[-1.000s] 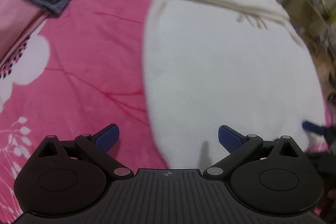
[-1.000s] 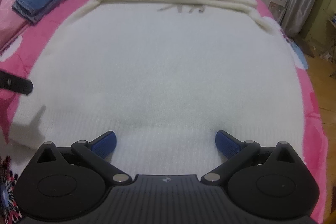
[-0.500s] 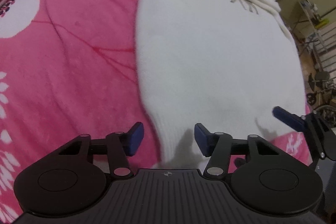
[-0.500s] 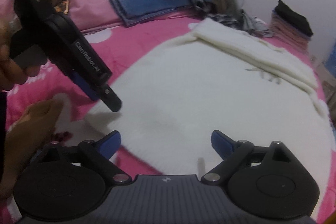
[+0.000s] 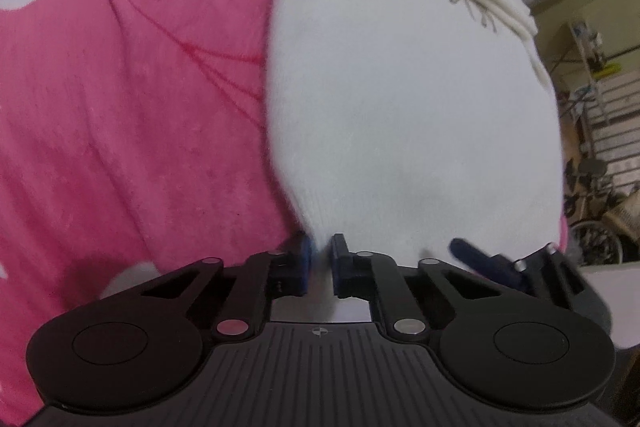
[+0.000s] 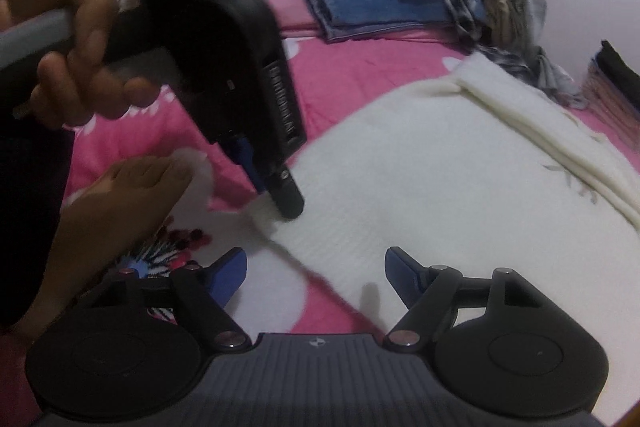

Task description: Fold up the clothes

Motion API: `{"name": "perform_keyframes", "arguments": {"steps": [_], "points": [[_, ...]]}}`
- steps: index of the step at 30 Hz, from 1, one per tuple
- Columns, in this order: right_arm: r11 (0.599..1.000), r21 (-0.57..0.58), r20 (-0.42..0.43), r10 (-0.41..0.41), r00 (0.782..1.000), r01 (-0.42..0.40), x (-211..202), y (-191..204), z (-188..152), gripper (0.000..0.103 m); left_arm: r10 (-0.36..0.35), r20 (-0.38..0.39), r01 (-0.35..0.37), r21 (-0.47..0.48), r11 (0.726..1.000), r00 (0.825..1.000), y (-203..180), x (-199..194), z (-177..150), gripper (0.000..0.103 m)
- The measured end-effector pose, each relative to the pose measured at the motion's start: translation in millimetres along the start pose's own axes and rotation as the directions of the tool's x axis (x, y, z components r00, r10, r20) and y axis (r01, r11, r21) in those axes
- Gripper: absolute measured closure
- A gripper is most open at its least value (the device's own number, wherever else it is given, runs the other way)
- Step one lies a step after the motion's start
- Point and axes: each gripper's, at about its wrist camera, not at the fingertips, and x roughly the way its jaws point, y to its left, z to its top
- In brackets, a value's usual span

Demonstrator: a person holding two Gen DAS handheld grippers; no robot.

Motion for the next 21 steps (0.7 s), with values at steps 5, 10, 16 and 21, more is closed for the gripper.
{"name": "perform_keyframes", "arguments": {"steps": [5, 10, 16, 21], "points": [[0.999, -0.037, -0.004, -0.016, 1.000, 0.016, 7, 5, 3, 0.036, -0.083, 0.006, 0.083, -0.069, 0.994, 0.997, 6, -5, 2, 0.096], [0.996, -0.092, 0.001, -0.018, 1.000, 0.018, 17, 14, 9, 0.041, -0.158, 0.019, 0.159, -0.125, 0.979, 0.987, 9, -9, 6, 0.097], [0.995, -0.098, -0.005, -0.020, 1.000, 0.020, 29, 18, 14, 0.052, -0.207, 0.028, 0.209, -0.164, 0.964, 0.978, 10, -7, 9, 0.097], [0.995, -0.088, -0.019, -0.056, 0.998, 0.054, 37, 14, 13, 0.082, -0.226, 0.032, 0.228, -0.191, 0.955, 0.974, 10, -1, 10, 0.097]]}}
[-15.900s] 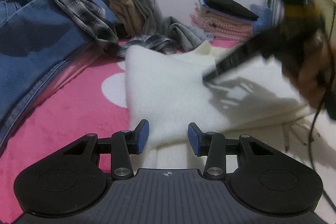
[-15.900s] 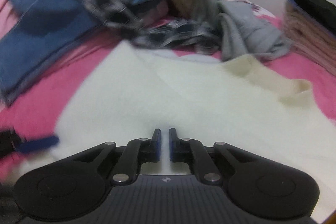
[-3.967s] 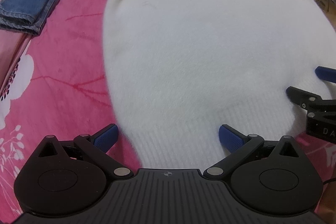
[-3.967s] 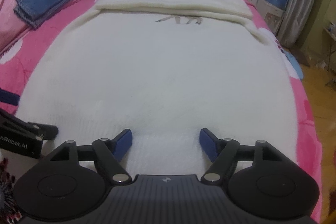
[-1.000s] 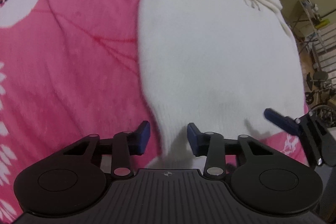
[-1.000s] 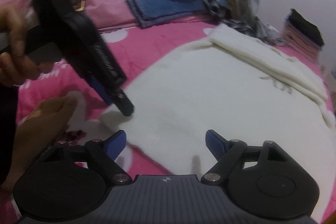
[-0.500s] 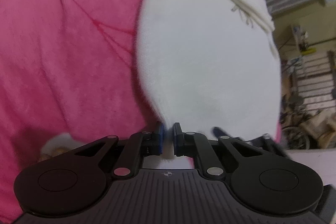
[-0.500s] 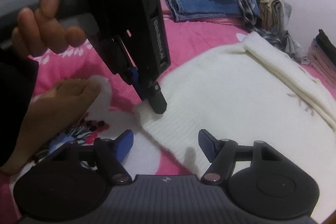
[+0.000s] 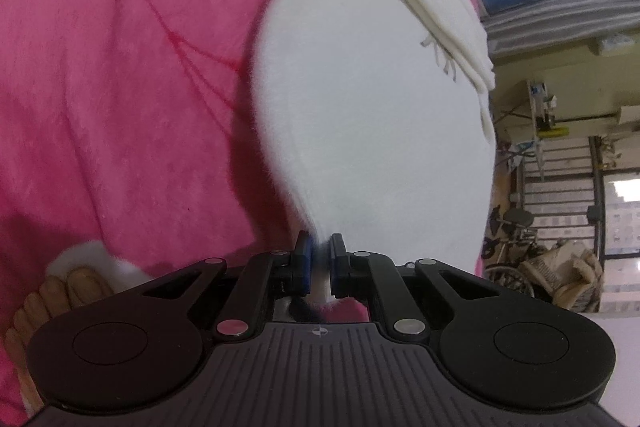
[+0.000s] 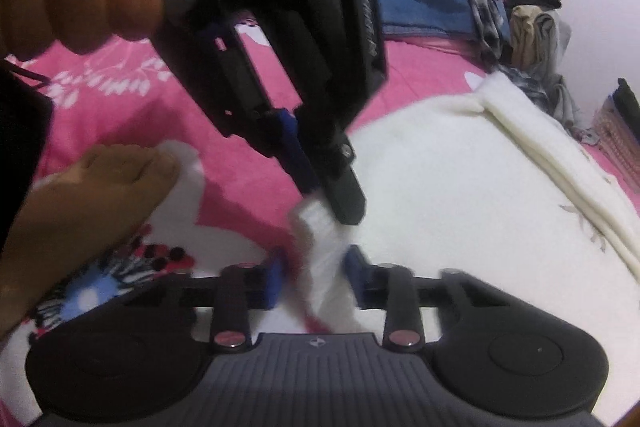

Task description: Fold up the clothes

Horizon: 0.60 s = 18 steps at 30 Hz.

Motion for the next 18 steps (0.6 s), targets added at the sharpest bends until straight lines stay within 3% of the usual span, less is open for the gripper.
{"name": "perform_keyframes", "arguments": {"steps": [2, 3, 8, 11, 15, 18], "points": [[1.000, 0.018, 0.002, -0.014, 1.000, 0.014, 0, -4, -1, 0.097, -0.009, 0.001, 0.009, -0.013, 1.000, 1.000, 2, 2, 0, 0.097], [0.999, 0.026, 0.004, -0.018, 1.000, 0.018, -1, -6, -2, 0.098, -0.016, 0.001, 0.016, -0.019, 1.000, 1.000, 3, 2, 1, 0.097], [0.999, 0.037, 0.018, -0.035, 0.999, 0.035, -5, -7, -4, 0.100, -0.054, -0.004, 0.054, -0.086, 0.995, 0.999, 15, -3, 3, 0.094], [0.999, 0.036, 0.026, -0.042, 0.999, 0.041, -7, -7, -4, 0.100, -0.058, 0.007, 0.058, -0.121, 0.991, 0.998, 19, -2, 5, 0.084], [0.998, 0.033, 0.038, -0.048, 0.998, 0.047, -10, -7, -4, 0.100, -0.048, 0.015, 0.050, -0.155, 0.987, 0.999, 23, 3, 9, 0.080], [0.998, 0.031, 0.048, -0.051, 0.998, 0.050, -12, -8, -3, 0.100, -0.056, -0.014, 0.053, -0.170, 0.984, 0.998, 24, 12, 12, 0.074]]}}
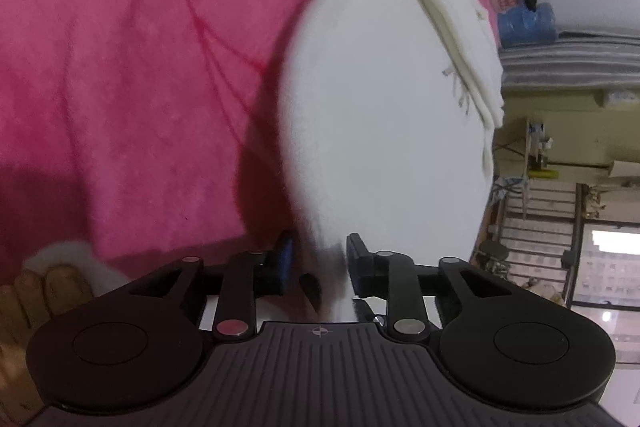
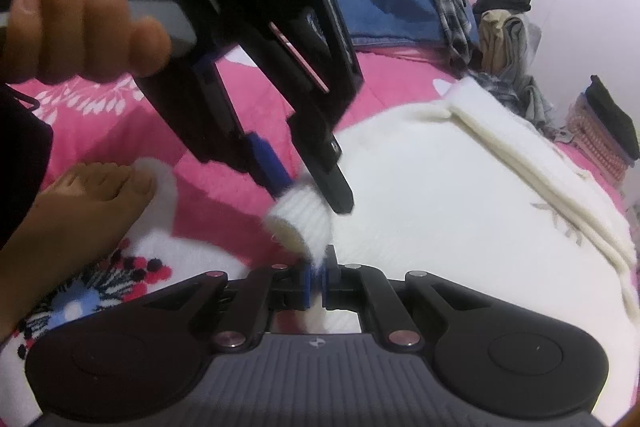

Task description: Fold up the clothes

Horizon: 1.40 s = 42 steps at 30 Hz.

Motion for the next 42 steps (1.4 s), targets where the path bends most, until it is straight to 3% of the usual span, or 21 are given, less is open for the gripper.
{"name": "perform_keyframes", "arguments": {"steps": [11, 17, 20, 23, 26, 31, 34, 36, 38, 42], "points": [[0.999, -0.046, 0.052, 0.002, 0.999, 0.000, -11, 7, -1, 0.100, 0.061, -0.012, -0.059, 0.099, 0.993, 0.998, -8, 18, -5, 0.072], [0.996, 0.015, 0.083, 0.091, 0.992, -0.092, -29, -8, -10, 0.098, 0.092, 0.017, -0.093, 0.176, 0.980, 0.996, -12, 20, -13, 0.087], [0.991, 0.082, 0.090, 0.097, 0.991, -0.104, -41, -24, -17, 0.097, 0.116, 0.034, -0.121, 0.231, 0.966, 0.993, -16, 18, -18, 0.090], [0.957, 0.287, 0.084, 0.029, 0.996, -0.052, -57, -61, -33, 0.096, 0.145, 0.050, -0.153, 0.291, 0.944, 0.988, -21, 16, -24, 0.091], [0.826, 0.563, 0.047, -0.073, 0.996, 0.034, -79, -113, -68, 0.090, 0.169, 0.063, -0.180, 0.336, 0.924, 0.984, -25, 14, -28, 0.091], [0.485, 0.862, -0.033, -0.243, 0.969, 0.151, -114, -206, -140, 0.081, 0.199, 0.080, -0.214, 0.387, 0.897, 0.977, -28, 12, -31, 0.091], [0.245, 0.962, -0.060, -0.238, 0.970, 0.119, -125, -254, -186, 0.080, 0.212, 0.087, -0.229, 0.406, 0.885, 0.973, -31, 13, -33, 0.091], [0.123, 0.990, -0.047, -0.203, 0.978, 0.073, -125, -274, -211, 0.079, 0.221, 0.091, -0.238, 0.420, 0.876, 0.971, -33, 14, -34, 0.091], [0.046, 0.998, -0.023, -0.169, 0.985, 0.031, -121, -283, -229, 0.079, 0.228, 0.093, -0.246, 0.432, 0.868, 0.969, -35, 14, -35, 0.090], [-0.049, 0.998, 0.030, -0.080, 0.996, -0.034, -106, -279, -248, 0.077, 0.236, 0.097, -0.255, 0.440, 0.861, 0.967, -37, 15, -37, 0.090]]}}
